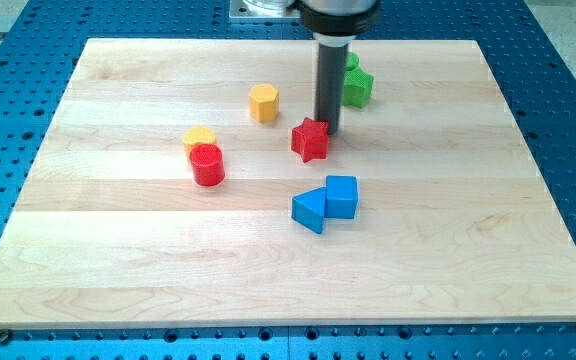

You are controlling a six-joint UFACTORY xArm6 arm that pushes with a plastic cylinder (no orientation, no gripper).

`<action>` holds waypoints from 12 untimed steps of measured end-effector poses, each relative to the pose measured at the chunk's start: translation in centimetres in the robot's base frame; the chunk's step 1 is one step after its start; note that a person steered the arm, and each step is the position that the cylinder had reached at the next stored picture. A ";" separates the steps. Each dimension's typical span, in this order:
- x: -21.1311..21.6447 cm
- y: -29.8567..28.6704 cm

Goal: Place the heart on the left side of the hexagon

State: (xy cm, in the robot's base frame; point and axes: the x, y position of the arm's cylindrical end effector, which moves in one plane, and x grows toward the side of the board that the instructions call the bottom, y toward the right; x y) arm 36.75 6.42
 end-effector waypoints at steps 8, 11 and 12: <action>5.8 -20.2; 1.9 -23.9; 0.9 -17.4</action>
State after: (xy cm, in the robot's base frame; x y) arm 37.62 -10.97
